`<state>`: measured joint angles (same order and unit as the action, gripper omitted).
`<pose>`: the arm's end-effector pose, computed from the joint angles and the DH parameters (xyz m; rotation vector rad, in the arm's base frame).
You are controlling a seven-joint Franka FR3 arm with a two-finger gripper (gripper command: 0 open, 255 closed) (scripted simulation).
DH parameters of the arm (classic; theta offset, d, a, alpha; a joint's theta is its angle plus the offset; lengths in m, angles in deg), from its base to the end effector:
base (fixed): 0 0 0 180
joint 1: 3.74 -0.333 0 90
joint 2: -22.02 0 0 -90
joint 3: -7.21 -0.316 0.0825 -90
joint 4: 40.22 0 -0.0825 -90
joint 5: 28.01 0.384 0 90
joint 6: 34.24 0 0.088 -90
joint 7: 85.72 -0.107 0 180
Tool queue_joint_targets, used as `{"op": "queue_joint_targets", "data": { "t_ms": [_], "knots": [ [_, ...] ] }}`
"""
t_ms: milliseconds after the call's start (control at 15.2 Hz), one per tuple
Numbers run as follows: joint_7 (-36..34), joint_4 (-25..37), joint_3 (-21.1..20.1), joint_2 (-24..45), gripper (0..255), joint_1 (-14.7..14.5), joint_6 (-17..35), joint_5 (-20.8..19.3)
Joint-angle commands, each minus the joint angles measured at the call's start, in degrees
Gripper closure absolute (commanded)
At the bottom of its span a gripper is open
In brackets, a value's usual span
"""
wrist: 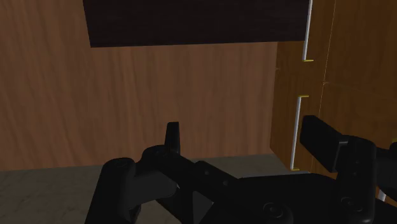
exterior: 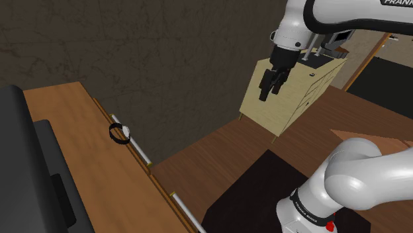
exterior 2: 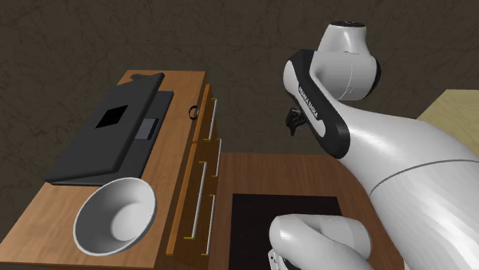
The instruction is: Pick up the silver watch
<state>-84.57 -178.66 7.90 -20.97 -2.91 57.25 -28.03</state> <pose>0.3153 -0.0092 0.5532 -3.1304 0.0046 0.1080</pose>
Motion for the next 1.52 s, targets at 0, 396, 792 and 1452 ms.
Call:
{"op": "queue_joint_targets", "data": {
  "t_ms": [0,396,792,1452],
  "knots": [
    [0.0,0.0,0.0,0.0,0,0.0,0.0,0.0],
    [-6.44,1.65,-6.71,5.04,0,-3.18,5.5,4.15],
    [-12.8,5.55,-13.31,12.0,0,-5.52,10.84,6.46],
    [-24.52,16.88,-24.04,27.09,0,-7.6,17.84,4.34]
  ]
}}
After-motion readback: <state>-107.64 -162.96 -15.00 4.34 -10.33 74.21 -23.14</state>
